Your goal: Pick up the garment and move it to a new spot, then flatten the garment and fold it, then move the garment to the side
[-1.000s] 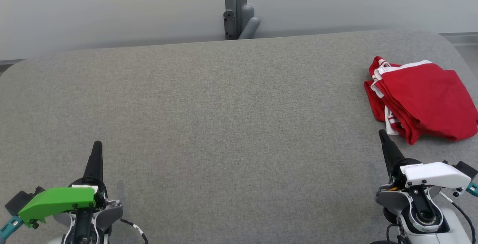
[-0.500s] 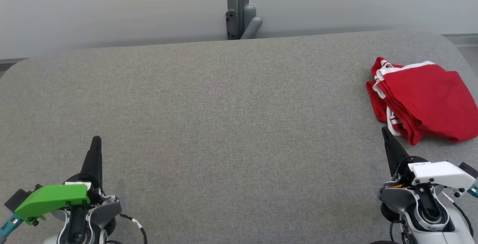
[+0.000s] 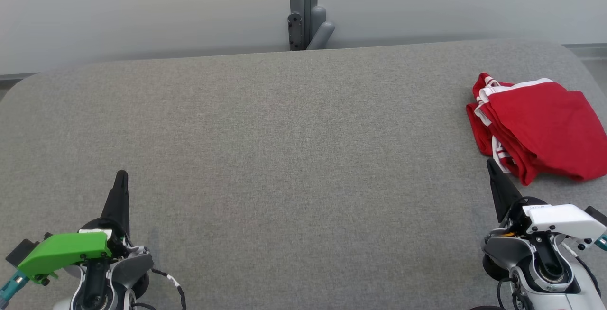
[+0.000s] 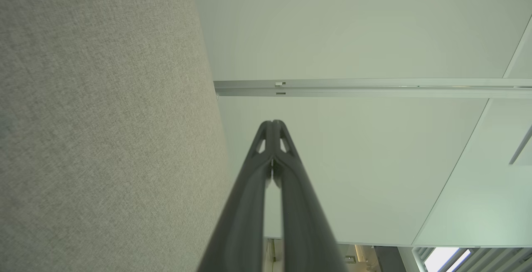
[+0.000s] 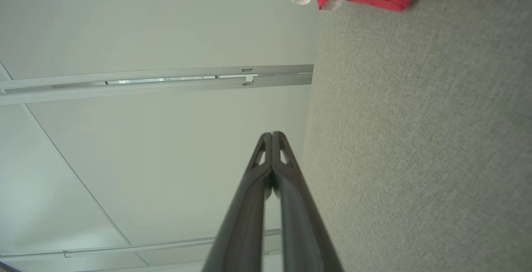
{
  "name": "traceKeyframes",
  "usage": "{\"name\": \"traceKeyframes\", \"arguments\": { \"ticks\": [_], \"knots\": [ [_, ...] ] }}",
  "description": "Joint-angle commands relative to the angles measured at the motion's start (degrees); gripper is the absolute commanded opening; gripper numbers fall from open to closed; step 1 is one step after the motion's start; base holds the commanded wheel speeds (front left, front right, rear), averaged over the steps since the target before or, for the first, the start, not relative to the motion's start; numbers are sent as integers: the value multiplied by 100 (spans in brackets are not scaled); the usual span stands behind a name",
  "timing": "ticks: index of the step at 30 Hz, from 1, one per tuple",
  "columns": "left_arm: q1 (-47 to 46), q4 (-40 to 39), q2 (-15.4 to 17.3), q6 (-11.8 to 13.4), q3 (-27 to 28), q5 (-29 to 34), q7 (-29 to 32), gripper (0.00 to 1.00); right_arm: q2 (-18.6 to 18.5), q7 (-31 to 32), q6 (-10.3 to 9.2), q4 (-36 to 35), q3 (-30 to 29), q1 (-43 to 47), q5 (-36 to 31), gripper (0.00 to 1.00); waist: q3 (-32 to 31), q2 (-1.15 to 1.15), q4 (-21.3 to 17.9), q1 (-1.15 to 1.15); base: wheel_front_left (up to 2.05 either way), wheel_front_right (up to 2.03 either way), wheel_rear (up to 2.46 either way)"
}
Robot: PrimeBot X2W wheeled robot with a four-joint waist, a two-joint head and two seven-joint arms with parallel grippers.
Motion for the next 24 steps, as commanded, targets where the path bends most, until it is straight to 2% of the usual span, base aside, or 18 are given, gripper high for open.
{"name": "traceKeyframes", "arguments": {
  "ticks": [1,24],
  "knots": [
    [-57,-27,33,-10,10,-7,21,0,-38,-2,2,-24,3,-38,53,0,0,0,0,0,0,0,0],
    [-56,-26,34,-10,9,-6,21,0,-58,-37,2,-26,48,-28,87,0,0,0,0,0,0,0,0]
  ]
}}
